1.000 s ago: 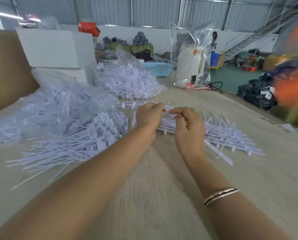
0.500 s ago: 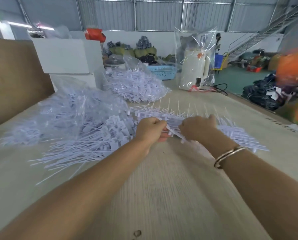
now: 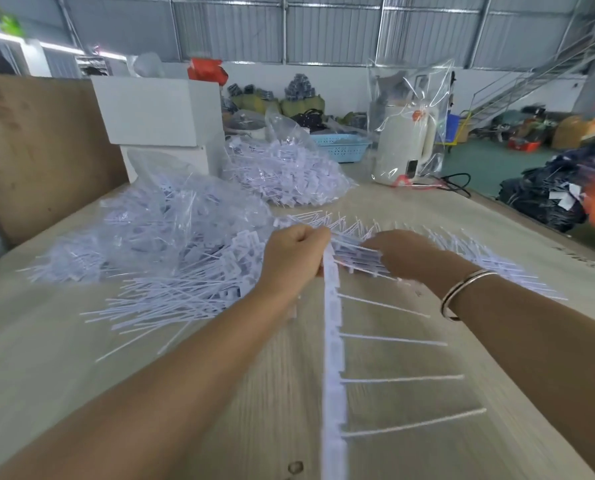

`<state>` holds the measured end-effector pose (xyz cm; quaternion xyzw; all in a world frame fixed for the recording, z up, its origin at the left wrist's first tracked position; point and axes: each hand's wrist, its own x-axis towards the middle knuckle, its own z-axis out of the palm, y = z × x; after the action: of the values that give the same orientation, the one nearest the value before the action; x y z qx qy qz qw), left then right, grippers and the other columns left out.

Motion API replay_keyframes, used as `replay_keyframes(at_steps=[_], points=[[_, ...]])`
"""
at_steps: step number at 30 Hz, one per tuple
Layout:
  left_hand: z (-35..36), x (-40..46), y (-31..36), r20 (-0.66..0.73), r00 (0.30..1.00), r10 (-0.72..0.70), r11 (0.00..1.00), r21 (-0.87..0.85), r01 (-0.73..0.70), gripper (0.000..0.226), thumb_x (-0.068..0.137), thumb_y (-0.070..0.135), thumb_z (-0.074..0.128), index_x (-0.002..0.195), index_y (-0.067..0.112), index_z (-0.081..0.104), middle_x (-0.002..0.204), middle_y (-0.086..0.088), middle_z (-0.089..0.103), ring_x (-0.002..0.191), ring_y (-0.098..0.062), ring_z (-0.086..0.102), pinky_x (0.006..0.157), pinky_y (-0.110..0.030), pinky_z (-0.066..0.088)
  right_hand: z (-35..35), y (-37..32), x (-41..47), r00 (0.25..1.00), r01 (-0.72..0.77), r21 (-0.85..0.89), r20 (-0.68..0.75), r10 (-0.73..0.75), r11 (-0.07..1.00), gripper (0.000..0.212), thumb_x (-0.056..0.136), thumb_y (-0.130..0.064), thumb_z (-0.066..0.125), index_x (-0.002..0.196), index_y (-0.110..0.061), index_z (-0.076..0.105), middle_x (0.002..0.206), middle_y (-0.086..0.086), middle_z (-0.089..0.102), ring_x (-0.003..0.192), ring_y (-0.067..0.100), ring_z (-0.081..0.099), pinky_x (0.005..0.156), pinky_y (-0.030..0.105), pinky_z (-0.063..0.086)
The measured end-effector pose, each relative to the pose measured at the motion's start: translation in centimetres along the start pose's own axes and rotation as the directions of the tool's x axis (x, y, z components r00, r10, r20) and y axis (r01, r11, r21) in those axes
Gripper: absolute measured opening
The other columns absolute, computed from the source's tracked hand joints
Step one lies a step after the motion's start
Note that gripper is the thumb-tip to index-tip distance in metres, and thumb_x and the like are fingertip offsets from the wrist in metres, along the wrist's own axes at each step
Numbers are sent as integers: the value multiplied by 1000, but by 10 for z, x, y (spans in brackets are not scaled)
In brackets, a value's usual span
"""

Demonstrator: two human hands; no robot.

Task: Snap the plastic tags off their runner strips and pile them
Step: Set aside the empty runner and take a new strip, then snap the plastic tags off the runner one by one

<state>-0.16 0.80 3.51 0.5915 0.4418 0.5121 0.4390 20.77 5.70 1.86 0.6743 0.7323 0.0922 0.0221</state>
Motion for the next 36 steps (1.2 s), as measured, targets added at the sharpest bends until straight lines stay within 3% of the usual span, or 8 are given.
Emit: replay_keyframes(at_steps=[4,6,11,14,18,23,31,36], points=[[-23,0,20,148,989,24,1000,-2,-24,24,83,11,52,77,-12,56,79,-29,65,66,-26,70,58,-32,57,-1,7,-2,997,-74,-92,6,75,993,45,93,-12,48,131,-35,49,124,1,57,114,26,56,86,34,47],[-35,-3,28,226,973,36,997,53,-49,24,84,9,51,63,3,60,69,-19,67,64,-24,70,67,-40,57,-2,6,-3,996,-76,-59,48,79,995,48,96,-14,44,136,-41,42,127,0,55,115,26,55,87,35,47],[-67,-2,36,389,920,48,999,-22,-43,43,91,3,47,54,16,63,59,-6,66,52,-19,65,49,-24,52,9,6,-10,988,13,-50,157,-5,999,50,102,-35,30,149,-22,23,156,4,23,139,24,31,99,30,42],[-81,5,34,546,836,-64,997,75,27,36,93,2,46,65,13,67,66,-7,68,55,-19,65,52,-25,53,14,7,-13,1000,-16,24,17,15,1000,57,99,-43,10,151,-20,10,158,3,12,140,21,28,104,33,39],[-100,18,29,670,690,-274,956,271,116,34,91,1,51,65,15,69,65,-2,64,53,-13,60,50,-23,53,14,15,-13,932,-156,445,-228,281,882,37,91,-6,50,127,-10,56,130,15,55,118,31,53,90,24,47],[-119,18,16,775,463,-431,897,421,132,32,86,6,57,63,23,70,63,4,63,55,-6,61,53,-20,52,13,39,-35,803,-242,751,-201,562,615,33,90,-3,42,102,-19,68,110,9,67,85,24,57,69,29,44],[-111,3,2,735,411,-539,756,638,-149,31,91,11,56,62,22,53,60,12,57,57,-9,60,58,-18,48,-8,-58,-78,984,63,792,-150,93,608,23,98,-19,45,99,-21,68,86,-7,67,88,12,60,77,23,41],[-119,-5,9,725,496,-478,727,644,-240,29,89,15,59,62,21,49,57,10,46,55,-5,44,60,-20,35,-8,-93,-89,997,78,702,-64,-46,708,47,99,-31,44,59,-13,60,41,-12,49,41,1,44,48,12,33]])
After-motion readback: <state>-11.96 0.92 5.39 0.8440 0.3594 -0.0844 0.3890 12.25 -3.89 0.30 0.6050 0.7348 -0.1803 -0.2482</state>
